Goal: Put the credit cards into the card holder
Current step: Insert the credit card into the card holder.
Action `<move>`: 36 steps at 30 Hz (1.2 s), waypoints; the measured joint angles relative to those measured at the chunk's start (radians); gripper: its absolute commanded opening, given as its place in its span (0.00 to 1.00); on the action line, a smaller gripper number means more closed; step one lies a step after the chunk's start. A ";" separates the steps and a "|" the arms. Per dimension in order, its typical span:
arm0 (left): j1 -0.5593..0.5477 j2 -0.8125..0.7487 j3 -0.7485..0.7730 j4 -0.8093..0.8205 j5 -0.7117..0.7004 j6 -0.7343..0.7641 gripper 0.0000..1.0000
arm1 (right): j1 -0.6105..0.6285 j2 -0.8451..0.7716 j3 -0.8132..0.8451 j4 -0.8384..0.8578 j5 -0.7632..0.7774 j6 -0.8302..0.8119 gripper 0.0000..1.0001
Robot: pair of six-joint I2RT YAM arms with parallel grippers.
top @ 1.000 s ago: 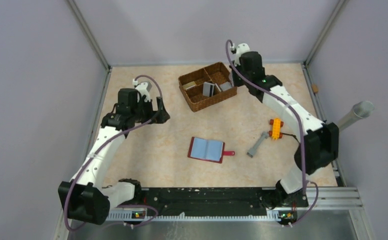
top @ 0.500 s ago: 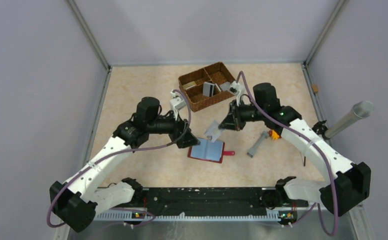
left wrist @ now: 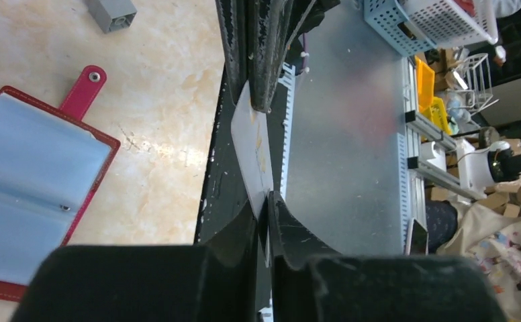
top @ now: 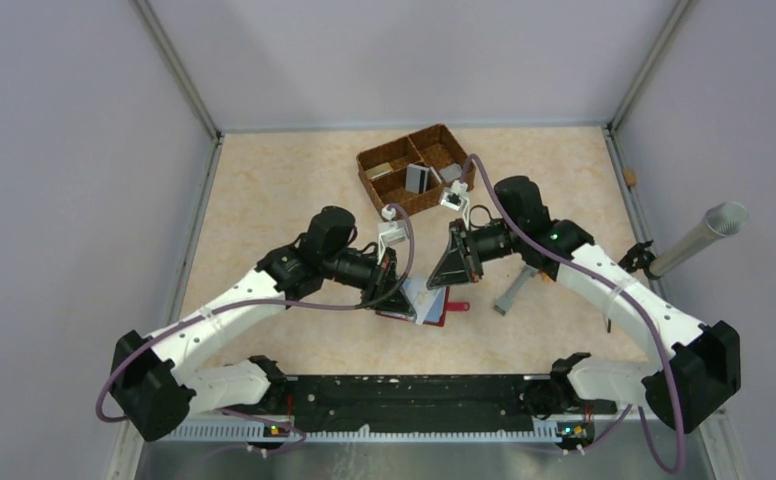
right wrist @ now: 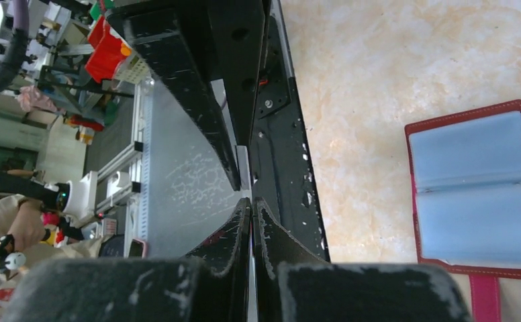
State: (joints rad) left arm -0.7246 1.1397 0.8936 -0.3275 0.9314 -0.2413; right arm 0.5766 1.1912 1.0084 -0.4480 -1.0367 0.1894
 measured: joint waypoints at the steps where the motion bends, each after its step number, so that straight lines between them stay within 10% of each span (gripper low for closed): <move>1: -0.004 0.000 -0.004 0.006 0.003 -0.007 0.00 | 0.002 0.000 0.000 0.006 -0.005 0.008 0.18; 4: -0.005 -0.016 -0.037 0.053 -0.008 -0.034 0.00 | 0.004 0.000 -0.003 0.029 0.016 0.043 0.57; 7: -0.009 -0.065 -0.103 0.133 -0.050 -0.092 0.00 | 0.003 -0.014 -0.046 0.105 0.080 0.104 0.67; 17: -0.010 -0.185 -0.335 0.586 -0.248 -0.375 0.00 | 0.004 -0.146 -0.399 0.588 0.219 0.467 0.71; 36: -0.010 -0.241 -0.468 0.934 -0.557 -0.649 0.00 | 0.019 -0.326 -0.669 1.081 0.495 0.777 0.60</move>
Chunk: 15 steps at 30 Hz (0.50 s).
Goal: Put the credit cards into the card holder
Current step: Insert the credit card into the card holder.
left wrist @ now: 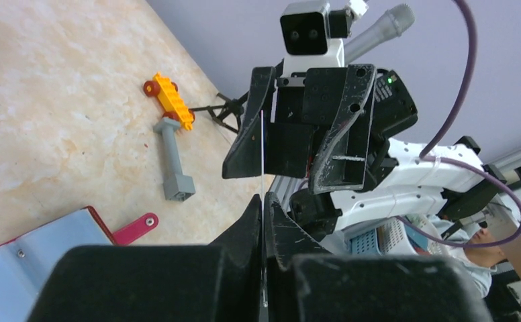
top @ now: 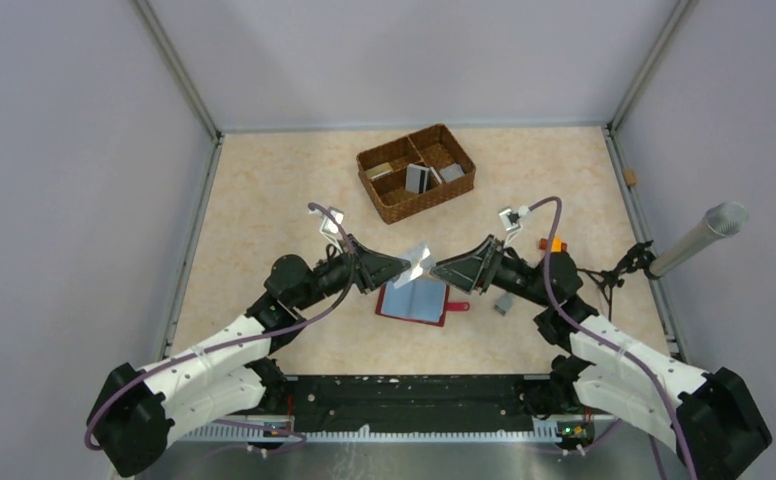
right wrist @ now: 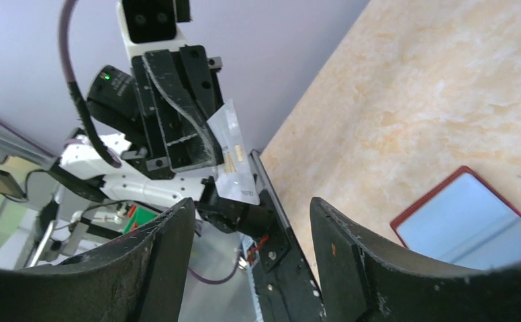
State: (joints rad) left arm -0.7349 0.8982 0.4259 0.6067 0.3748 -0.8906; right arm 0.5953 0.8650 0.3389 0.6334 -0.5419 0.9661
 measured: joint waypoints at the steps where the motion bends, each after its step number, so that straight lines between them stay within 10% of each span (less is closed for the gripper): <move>1: 0.000 -0.002 0.000 0.008 -0.008 -0.007 0.00 | 0.006 0.003 -0.004 0.031 0.011 0.012 0.58; 15: 0.000 -0.006 -0.011 0.049 -0.055 -0.063 0.00 | 0.079 0.196 -0.002 0.343 0.070 0.113 0.18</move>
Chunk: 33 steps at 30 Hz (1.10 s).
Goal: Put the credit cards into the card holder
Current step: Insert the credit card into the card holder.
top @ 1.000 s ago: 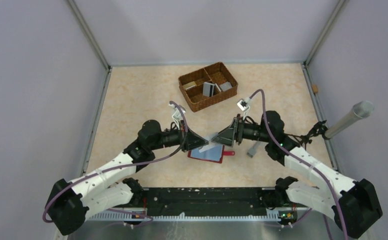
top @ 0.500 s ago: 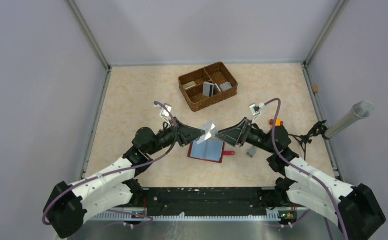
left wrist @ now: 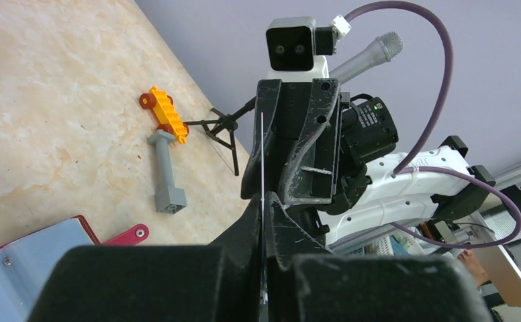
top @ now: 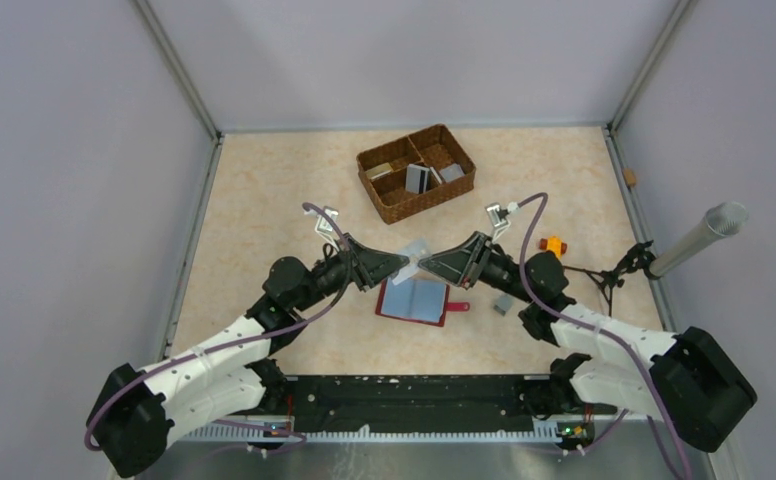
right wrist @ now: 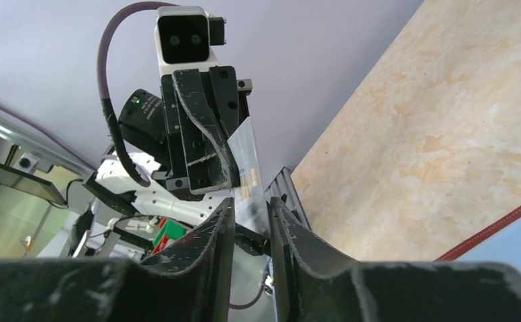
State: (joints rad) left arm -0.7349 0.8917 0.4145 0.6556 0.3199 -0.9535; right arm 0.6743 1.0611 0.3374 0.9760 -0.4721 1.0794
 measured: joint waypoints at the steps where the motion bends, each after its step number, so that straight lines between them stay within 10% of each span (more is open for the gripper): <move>1: 0.000 0.000 0.000 0.000 0.000 -0.002 0.00 | 0.002 0.008 0.002 0.007 0.001 0.003 0.09; 4: 0.000 0.000 -0.001 0.001 0.000 -0.011 0.04 | 0.004 0.014 0.008 0.021 0.010 -0.001 0.00; 9: 0.001 -0.010 -0.002 -0.027 -0.014 -0.012 0.76 | 0.004 0.008 0.064 -0.075 0.013 -0.056 0.00; 13: 0.003 -0.045 0.000 -0.108 -0.014 0.017 0.98 | -0.032 -0.017 0.159 -0.289 -0.008 -0.162 0.00; 22: 0.095 -0.052 0.169 -0.512 0.114 0.238 0.97 | -0.163 0.053 0.512 -1.022 -0.341 -0.577 0.00; 28: 0.102 0.101 0.272 -0.599 0.351 0.359 0.43 | -0.161 0.097 0.529 -1.214 -0.546 -0.691 0.00; 33: 0.102 0.177 0.293 -0.621 0.496 0.400 0.41 | -0.159 0.097 0.529 -1.240 -0.615 -0.718 0.00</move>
State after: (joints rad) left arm -0.6331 1.0691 0.7071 0.0341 0.8158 -0.5533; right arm 0.5148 1.1584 0.8669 -0.2642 -1.0870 0.3614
